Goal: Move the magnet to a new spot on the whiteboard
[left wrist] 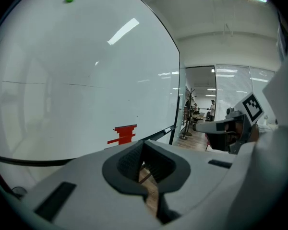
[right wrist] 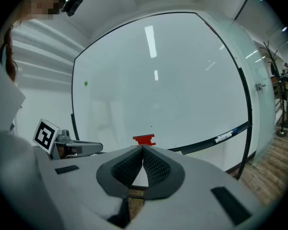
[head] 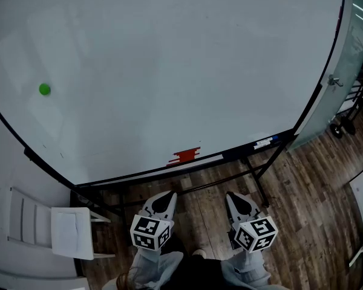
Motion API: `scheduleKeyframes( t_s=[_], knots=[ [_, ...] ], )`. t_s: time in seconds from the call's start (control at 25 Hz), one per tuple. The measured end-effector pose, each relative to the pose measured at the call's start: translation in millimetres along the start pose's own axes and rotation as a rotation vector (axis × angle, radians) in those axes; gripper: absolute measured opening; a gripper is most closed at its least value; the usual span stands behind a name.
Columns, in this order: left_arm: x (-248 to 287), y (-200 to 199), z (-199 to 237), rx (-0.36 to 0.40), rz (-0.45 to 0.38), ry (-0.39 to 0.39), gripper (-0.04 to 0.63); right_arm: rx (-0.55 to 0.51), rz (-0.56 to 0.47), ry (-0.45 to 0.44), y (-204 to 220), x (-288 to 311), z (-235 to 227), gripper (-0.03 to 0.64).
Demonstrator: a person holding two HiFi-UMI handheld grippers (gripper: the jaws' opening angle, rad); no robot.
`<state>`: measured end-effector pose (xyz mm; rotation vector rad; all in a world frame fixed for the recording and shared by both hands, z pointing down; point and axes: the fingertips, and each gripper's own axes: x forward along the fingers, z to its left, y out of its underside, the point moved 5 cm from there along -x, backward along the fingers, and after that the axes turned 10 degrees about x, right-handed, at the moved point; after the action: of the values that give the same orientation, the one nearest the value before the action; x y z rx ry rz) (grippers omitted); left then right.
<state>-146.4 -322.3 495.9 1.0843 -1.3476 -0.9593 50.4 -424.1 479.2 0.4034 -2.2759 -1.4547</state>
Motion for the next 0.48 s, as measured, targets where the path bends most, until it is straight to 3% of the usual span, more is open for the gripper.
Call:
scheduleKeyframes(
  t_s=[0.48],
  knots=[
    [-4.8, 0.2, -3.5, 0.002, -0.007, 0.011, 0.009, -0.003, -0.003, -0.005, 2.2, -2.6, 7.0, 0.028]
  ],
)
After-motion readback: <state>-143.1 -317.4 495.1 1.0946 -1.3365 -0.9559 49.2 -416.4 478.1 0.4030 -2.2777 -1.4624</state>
